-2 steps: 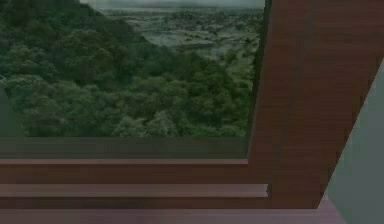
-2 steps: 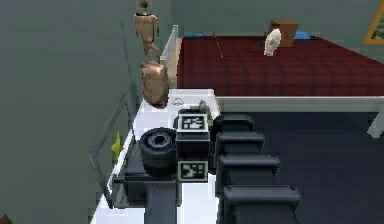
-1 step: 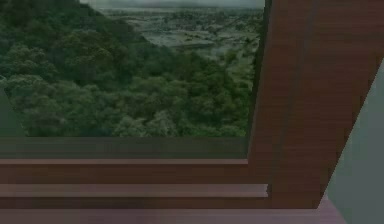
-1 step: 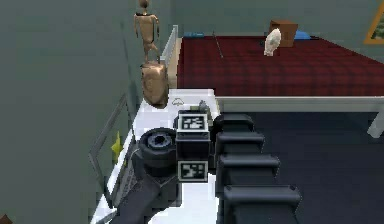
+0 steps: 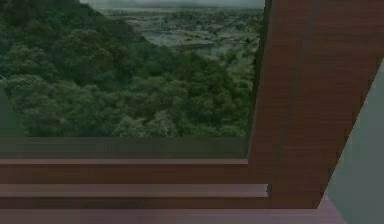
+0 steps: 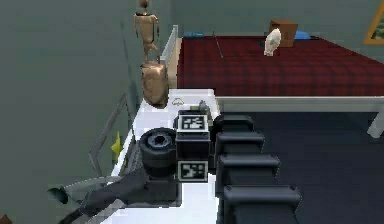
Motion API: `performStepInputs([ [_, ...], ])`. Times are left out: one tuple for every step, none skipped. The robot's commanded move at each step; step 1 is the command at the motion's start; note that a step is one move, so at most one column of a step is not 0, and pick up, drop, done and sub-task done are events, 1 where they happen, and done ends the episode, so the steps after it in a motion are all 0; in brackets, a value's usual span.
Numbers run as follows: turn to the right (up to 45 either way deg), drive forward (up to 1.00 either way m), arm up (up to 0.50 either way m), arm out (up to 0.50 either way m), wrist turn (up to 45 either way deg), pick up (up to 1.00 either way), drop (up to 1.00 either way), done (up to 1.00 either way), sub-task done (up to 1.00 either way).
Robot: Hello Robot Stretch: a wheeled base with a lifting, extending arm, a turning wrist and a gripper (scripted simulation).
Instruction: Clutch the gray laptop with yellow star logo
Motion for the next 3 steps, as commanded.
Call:
performStepInputs([
  [0.0,0.00,0.00,0.00,45.0,0.00,0.00,0.00,0.00],
  [0.0,0.00,0.00,0.00,36.0,0.00,0.00,0.00,0.00],
  [0.0,0.00,-0.24,0.00,0.0,0.00,0.00,0.00,0.00],
])
